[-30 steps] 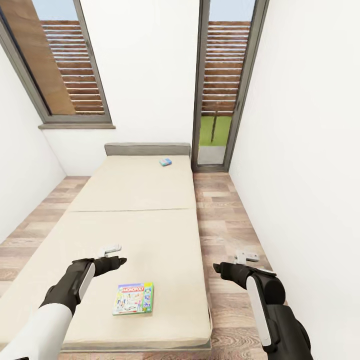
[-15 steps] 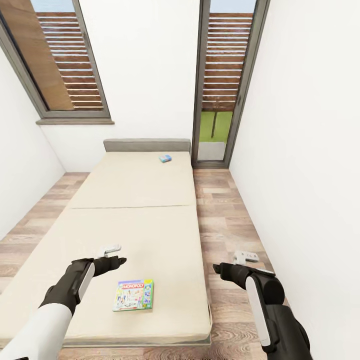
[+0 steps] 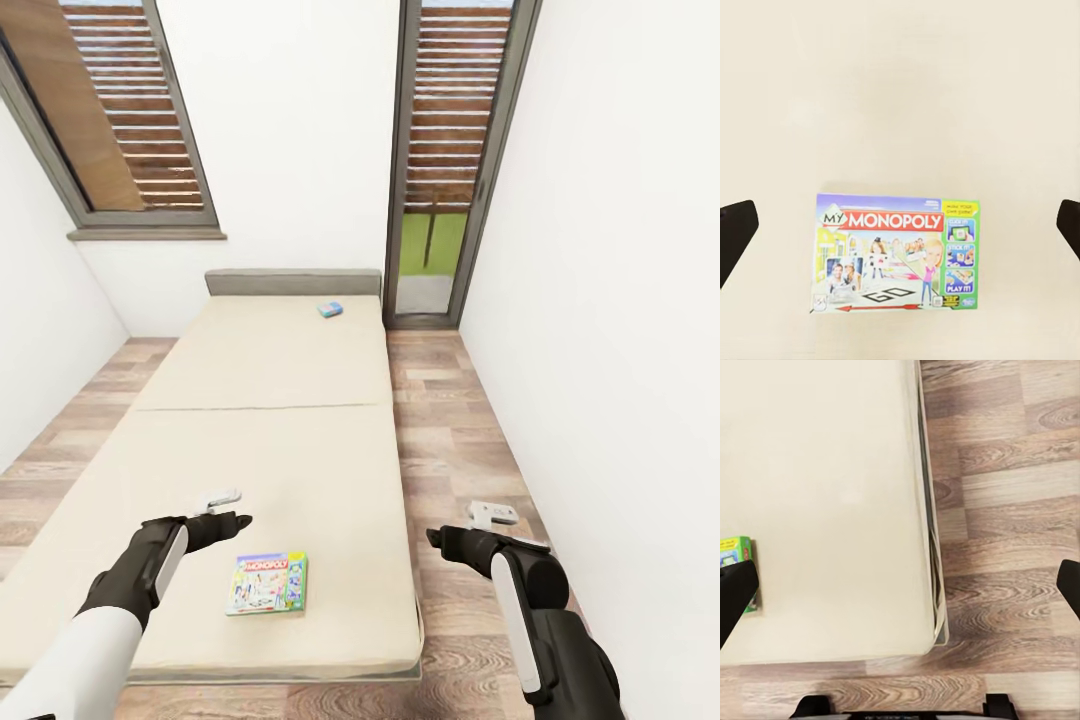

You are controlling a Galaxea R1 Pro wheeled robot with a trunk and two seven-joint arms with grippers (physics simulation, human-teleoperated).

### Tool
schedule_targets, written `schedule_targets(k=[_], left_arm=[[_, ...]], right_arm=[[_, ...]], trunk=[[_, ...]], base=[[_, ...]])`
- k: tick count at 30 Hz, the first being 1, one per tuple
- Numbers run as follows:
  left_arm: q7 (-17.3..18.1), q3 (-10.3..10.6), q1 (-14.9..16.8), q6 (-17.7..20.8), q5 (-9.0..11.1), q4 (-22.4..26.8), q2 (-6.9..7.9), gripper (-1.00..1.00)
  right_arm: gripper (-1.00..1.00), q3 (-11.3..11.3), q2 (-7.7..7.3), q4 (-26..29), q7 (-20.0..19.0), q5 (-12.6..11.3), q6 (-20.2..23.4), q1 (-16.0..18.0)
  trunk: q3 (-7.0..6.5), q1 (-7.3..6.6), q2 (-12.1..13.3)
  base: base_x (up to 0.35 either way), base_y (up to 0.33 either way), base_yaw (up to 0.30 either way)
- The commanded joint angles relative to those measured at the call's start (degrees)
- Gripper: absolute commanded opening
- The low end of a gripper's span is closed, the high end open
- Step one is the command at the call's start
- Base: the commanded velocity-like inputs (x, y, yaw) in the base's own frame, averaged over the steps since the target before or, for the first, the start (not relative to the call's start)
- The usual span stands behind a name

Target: Put all the toys in the child's room - the three board games (two on the bed and one on the table), the two jigsaw puzzles on the table, and the tennis ball on the table - inside the toy box on the table in the child's room.

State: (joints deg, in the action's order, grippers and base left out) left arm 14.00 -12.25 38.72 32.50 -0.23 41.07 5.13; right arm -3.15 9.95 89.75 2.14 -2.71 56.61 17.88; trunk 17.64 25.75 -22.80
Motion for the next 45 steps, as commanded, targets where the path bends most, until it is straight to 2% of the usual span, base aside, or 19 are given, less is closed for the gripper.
schedule_targets(k=[1, 28, 34, 39, 45], left_arm=[[0.3, -0.2, 0.0, 0.3, 0.0, 0.1, -0.04, 1.00], [0.3, -0.3, 0.1, 0.7, 0.0, 0.6, -0.13, 1.00], [0.1, -0.4, 0.5, 1.7, 0.3, 2.5, -0.34, 1.00], [-0.2, -0.4, 1.3, 4.0, 0.4, 5.1, -0.33, 1.00], [-0.3, -0.3, 1.5, 4.4, 0.4, 6.2, -0.40, 1.00]], right_arm=[[1.00, -0.1, 0.05, 0.1, 0.2, -0.3, 0.2, 0.0], [1.00, -0.4, 0.05, 0.0, 0.2, -0.3, 0.3, 0.0], [1.00, -0.5, 0.02, 0.0, 0.2, -0.3, 0.3, 0.0], [1.00, -0.5, 0.05, -0.2, 0.3, -0.3, 0.3, 0.0], [1.00, -0.5, 0.05, -0.3, 0.3, -0.3, 0.3, 0.0]], trunk=[[0.20, 0.03, -0.1], [2.76, 0.03, -0.1], [3.33, 0.03, -0.1], [3.80, 0.03, -0.1], [4.37, 0.03, -0.1]], base=[[0.000, 0.000, 0.000], [0.000, 0.000, 0.000], [0.000, 0.000, 0.000], [0.000, 0.000, 0.000], [0.000, 0.000, 0.000]])
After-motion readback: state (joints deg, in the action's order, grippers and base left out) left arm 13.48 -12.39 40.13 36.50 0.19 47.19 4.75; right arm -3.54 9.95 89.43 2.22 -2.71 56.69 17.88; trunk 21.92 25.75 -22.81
